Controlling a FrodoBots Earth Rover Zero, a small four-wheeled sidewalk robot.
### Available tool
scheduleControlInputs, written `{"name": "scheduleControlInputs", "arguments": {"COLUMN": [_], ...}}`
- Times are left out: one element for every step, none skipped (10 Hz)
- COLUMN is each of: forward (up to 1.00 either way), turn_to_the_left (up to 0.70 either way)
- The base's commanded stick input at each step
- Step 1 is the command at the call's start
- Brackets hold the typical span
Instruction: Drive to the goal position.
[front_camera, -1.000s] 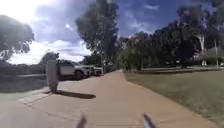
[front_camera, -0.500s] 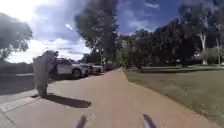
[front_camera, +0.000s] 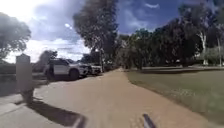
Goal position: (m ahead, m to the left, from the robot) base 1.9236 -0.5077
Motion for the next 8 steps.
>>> {"name": "scheduleControlInputs", "arguments": {"forward": [1.0, 1.0, 1.0, 1.0, 1.0, 1.0, 1.0, 1.0], "turn_to_the_left": [0.0, 0.0, 0.0, 0.0, 0.0, 0.0, 0.0, 0.0]}}
